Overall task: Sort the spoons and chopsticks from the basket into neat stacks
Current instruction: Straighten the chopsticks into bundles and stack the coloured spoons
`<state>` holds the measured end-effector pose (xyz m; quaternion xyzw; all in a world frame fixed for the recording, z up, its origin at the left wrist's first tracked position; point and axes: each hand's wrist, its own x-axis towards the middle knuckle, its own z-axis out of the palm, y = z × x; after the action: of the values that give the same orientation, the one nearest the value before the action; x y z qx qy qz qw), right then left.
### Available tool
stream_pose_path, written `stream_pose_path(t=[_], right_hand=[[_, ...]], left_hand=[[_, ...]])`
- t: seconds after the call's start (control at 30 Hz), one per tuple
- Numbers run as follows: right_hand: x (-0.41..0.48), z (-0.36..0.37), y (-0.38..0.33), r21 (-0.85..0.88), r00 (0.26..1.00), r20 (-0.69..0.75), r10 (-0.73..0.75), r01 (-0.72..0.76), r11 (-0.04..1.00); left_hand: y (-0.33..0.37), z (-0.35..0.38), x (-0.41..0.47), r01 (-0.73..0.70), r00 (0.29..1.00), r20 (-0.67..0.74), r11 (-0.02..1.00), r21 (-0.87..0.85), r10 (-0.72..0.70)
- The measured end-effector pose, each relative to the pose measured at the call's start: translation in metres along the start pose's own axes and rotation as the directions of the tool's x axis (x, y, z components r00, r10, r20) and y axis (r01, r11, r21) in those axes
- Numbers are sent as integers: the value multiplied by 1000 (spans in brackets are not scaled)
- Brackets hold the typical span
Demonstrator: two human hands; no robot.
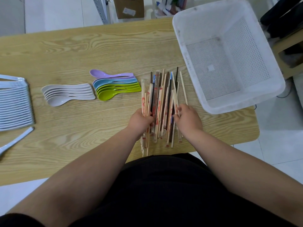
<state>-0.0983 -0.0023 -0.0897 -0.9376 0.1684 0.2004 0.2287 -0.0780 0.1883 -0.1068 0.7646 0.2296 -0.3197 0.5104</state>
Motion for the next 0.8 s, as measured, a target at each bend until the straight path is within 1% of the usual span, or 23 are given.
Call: stream_pose_path(t=[0.07,0.2,0.3,0.33,0.4,0.47,0.53,0.6,0.67,0.7,0.73,0.77,0.8], right_hand=[[2,-4,-6,-55,999,35,17,-16,998],[9,-11,-12,-117,995,74,69,-60,991],[5,-15,-7,-67,995,47,87,-84,994],[1,-16,-8,-20,997,30,68,-68,997],[-9,-16,-16,167,999,34,29,-34,985],[-16,-14,-34,376,996,91,-1,-33,926],[-19,-7,-50,475,989,145,-24,-48,878],[-17,0,-59,565,978,205,-41,-84,821],[-15,1,-65,674,961,270,-59,-144,725],[-13,2,-64,686,959,278,-59,-155,710],[-10,2,-63,627,968,246,-51,-119,770],[-6,3,-60,478,981,191,-46,-52,877],[-3,4,-56,291,988,147,-47,2,957]], left_hand=[[-1,-1,0,-4,1000,18,1000,-16,4],[0,-4,-1,27,1000,11,992,-119,-25],[-2,-7,-4,17,1000,3,984,-178,-17],[-2,-8,-4,1,1000,-3,983,-184,-2],[-1,-9,-5,-29,1000,0,978,-207,29],[4,-8,-8,-61,997,32,967,-249,72],[10,-7,-11,-76,993,63,958,-276,97],[13,-10,-12,-39,995,74,935,-354,69],[13,-16,-10,36,995,96,881,-472,11],[11,-19,-7,46,996,88,869,-492,-4],[9,-21,-4,36,999,49,887,-460,-15],[8,-24,-2,14,1000,-8,917,-398,-19],[6,-26,-1,7,997,-66,942,-336,-31]])
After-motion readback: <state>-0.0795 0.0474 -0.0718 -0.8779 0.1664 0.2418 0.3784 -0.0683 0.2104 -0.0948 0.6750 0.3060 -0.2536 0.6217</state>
